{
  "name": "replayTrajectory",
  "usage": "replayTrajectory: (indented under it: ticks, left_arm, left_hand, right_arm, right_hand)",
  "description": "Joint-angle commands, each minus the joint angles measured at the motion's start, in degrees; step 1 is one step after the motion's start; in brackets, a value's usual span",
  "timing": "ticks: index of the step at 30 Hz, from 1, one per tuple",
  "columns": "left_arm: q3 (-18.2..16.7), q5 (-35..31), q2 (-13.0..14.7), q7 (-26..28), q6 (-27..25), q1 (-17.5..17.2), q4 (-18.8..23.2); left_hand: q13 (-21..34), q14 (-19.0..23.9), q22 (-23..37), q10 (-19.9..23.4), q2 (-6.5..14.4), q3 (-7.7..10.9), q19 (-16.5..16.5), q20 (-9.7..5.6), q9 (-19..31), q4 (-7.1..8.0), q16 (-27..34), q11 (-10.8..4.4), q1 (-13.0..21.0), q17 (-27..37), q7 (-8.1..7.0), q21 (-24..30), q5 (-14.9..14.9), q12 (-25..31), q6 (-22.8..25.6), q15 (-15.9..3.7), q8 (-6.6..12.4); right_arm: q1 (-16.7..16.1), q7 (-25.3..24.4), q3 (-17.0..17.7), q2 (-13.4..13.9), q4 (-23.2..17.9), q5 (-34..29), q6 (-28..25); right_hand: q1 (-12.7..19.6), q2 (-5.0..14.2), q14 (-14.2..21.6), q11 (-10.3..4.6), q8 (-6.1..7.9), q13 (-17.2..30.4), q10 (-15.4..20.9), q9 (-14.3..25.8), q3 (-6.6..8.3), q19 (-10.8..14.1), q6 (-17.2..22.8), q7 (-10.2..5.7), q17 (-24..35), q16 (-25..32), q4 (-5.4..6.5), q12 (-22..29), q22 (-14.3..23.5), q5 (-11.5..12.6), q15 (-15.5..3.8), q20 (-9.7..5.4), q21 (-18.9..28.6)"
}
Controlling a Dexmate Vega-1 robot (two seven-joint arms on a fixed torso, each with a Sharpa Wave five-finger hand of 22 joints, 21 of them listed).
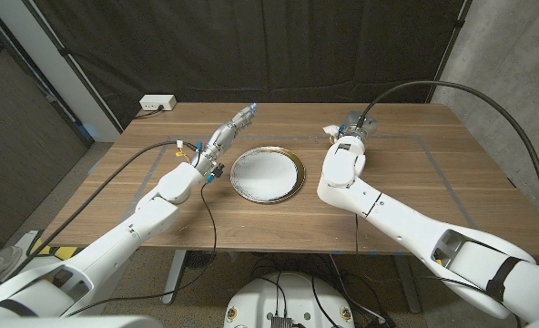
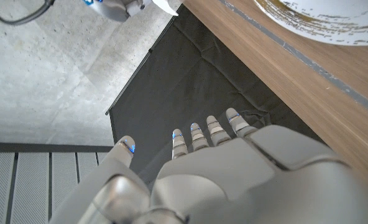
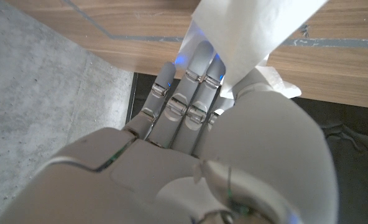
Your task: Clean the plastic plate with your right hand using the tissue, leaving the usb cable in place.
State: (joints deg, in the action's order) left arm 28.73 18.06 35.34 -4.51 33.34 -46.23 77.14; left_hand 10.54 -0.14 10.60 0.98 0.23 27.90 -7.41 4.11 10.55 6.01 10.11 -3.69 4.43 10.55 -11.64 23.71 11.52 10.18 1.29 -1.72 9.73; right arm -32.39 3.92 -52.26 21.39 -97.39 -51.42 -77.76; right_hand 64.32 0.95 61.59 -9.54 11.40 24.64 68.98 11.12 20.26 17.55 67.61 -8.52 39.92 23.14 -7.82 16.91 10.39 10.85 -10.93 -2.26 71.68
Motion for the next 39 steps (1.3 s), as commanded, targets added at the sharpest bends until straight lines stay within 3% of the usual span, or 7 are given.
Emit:
replayTrajectory:
  ticks: [1,8,12,21,28,33,39]
  left_arm:
    - [-2.54,8.13,-0.58,-4.61,-2.75,-1.40,1.77]
    - [-3.40,8.88,-0.44,-4.90,-3.47,-1.82,2.13]
    - [-3.68,9.00,-0.47,-5.00,-3.66,-1.85,2.08]
    - [-4.03,9.25,-0.48,-5.65,-3.63,-1.81,1.73]
    - [-4.57,9.78,-0.37,-6.20,-3.11,-1.84,1.25]
    - [-5.04,10.48,-0.19,-7.07,-2.46,-1.75,0.54]
    - [-5.80,11.87,-0.19,-8.52,-1.37,-1.34,-1.34]
  left_hand:
    - [0.09,-0.40,0.24,-0.31,-0.24,-0.06,-0.46,0.24,0.10,0.08,0.43,-0.21,-0.13,0.06,-0.05,-0.08,0.14,0.32,-0.58,-1.70,0.20]
    - [0.08,-0.42,0.25,-0.40,-0.20,-0.15,-0.61,0.20,0.10,0.17,0.50,-0.24,-0.24,0.06,0.31,-0.24,0.16,0.43,-0.92,-1.80,0.30]
    - [0.07,-0.41,0.25,-0.47,-0.19,-0.20,-0.62,0.21,0.10,0.23,0.54,-0.17,-0.32,0.06,0.50,-0.29,0.17,0.46,-1.04,-1.80,0.35]
    - [0.07,-0.58,0.27,-0.65,-0.16,-0.33,-0.83,0.28,0.09,0.39,0.54,-0.24,-0.51,0.07,0.36,-0.48,0.19,0.51,-1.33,-1.84,0.42]
    - [0.06,-1.08,0.28,-1.03,-0.13,-0.47,-0.99,0.28,0.09,0.54,0.43,-0.05,-0.71,0.07,0.23,-0.64,0.21,0.48,-1.88,-1.71,0.39]
    - [0.06,-1.88,0.30,-1.56,-0.10,-0.58,-1.16,0.40,0.09,0.66,0.22,-0.07,-0.85,0.06,0.02,-0.81,0.23,0.41,-2.34,-1.55,0.40]
    - [0.04,-2.89,0.31,-2.75,-0.05,-0.71,-1.15,0.39,0.07,0.75,0.07,-0.16,-0.94,0.01,-0.49,-0.99,0.29,0.21,-3.33,-1.58,0.30]
  right_arm:
    - [0.60,2.06,2.50,-0.89,1.78,4.14,-2.23]
    - [0.93,17.58,3.57,-2.88,5.17,-7.41,-2.23]
    - [3.33,34.04,2.93,-3.43,8.37,-16.34,-2.23]
    - [4.82,42.73,2.16,-4.12,10.67,-21.50,-2.23]
    - [4.01,44.46,3.67,-4.83,9.80,-23.13,-2.23]
    - [2.31,40.62,4.62,-3.62,5.32,-19.62,-2.23]
    - [-2.84,25.61,10.28,-3.08,-2.95,-6.84,1.16]
  right_hand:
    - [-0.32,0.74,-0.74,0.18,-0.33,-0.04,-0.83,0.28,0.85,-0.14,-1.25,-0.17,-0.82,-1.12,0.02,-0.68,-0.12,0.25,-2.64,-6.92,0.24]
    - [-2.37,1.20,-4.69,0.57,-0.83,-1.99,-6.56,0.32,1.96,-1.49,-7.62,-0.66,-5.19,-6.71,0.39,-4.65,-0.37,0.10,-2.43,-5.54,-0.60]
    - [-5.72,-0.69,-14.43,0.68,-1.41,-5.83,-21.61,-0.33,3.77,-4.06,-16.85,-2.02,-11.22,-12.80,0.38,-7.05,-0.35,0.69,-1.98,-3.69,-2.20]
    - [-9.34,-1.92,-24.30,0.96,-1.49,-9.40,-33.38,-0.19,4.43,-6.56,-26.60,-2.67,-15.30,-13.07,0.92,-6.53,-0.35,0.93,-1.28,-2.40,-3.52]
    - [-18.36,-3.68,-37.06,4.63,-1.33,-12.45,-45.83,-0.13,1.31,-12.84,-41.50,-0.63,-17.96,-12.86,3.77,-6.14,-0.49,1.43,2.68,0.81,-7.95]
    - [-29.79,-3.55,-45.61,6.73,-1.17,-13.10,-53.30,-0.12,-3.30,-18.66,-49.32,1.11,-19.30,-12.81,8.84,-6.00,-0.45,1.11,6.89,2.84,-12.85]
    - [-36.92,-0.38,-49.95,7.49,-0.92,-13.21,-55.87,-0.06,-5.06,-21.15,-52.73,1.93,-20.07,-12.39,12.73,-5.39,-0.36,0.68,7.64,3.31,-15.56]
